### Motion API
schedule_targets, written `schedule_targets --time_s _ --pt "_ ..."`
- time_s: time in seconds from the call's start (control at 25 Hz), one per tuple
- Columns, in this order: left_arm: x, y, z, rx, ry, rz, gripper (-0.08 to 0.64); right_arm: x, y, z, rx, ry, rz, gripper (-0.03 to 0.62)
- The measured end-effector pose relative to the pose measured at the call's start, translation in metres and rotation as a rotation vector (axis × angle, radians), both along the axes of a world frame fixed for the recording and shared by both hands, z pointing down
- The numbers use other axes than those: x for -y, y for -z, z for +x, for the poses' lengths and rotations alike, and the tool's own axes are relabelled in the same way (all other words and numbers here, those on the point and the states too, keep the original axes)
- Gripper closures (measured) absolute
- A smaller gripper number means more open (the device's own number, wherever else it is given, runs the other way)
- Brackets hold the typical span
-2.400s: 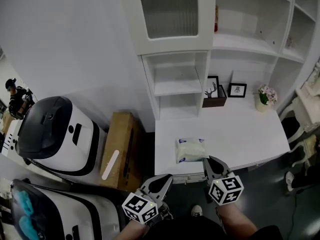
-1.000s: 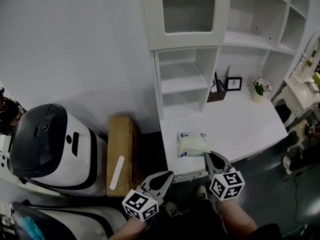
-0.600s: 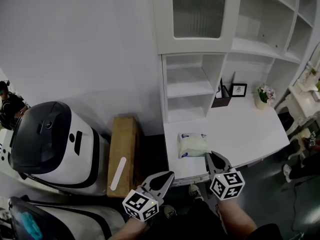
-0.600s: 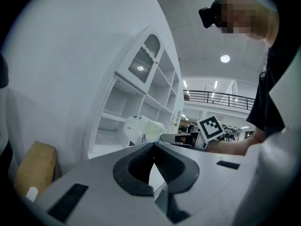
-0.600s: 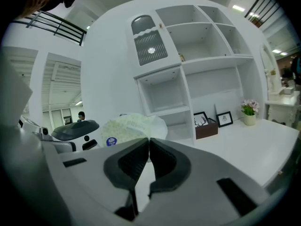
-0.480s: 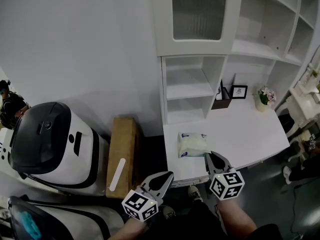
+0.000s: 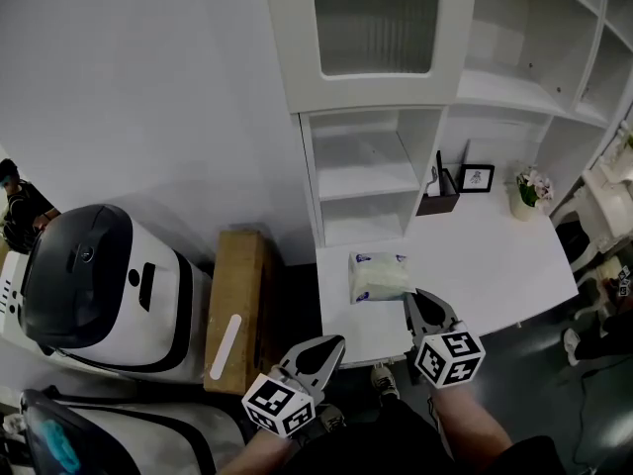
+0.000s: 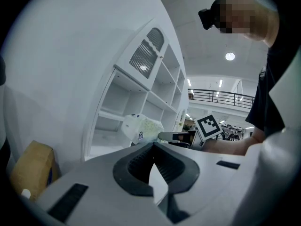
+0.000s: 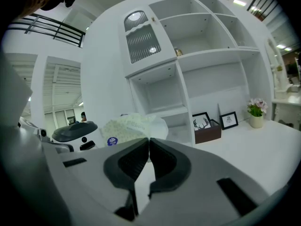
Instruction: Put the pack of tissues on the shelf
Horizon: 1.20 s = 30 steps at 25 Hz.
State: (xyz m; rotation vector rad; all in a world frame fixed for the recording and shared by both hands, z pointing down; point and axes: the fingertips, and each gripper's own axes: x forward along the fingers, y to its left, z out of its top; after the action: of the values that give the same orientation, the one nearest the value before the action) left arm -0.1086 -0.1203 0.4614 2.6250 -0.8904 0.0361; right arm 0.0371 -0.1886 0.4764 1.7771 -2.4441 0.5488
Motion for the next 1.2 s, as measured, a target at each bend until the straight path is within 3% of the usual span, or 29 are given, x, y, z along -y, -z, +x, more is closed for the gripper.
schedule_targets --time_s 0.52,1.2 --pt "0.047 0.007 0.037 0.019 0.068 0.014 0.557 0.068 0.006 0.022 0.010 0.092 0.016 0.584" --pt "0.100 0.023 0.049 0.030 0.186 0.062 0.557 0.169 0.043 0.030 0.013 0.174 0.104 0.584"
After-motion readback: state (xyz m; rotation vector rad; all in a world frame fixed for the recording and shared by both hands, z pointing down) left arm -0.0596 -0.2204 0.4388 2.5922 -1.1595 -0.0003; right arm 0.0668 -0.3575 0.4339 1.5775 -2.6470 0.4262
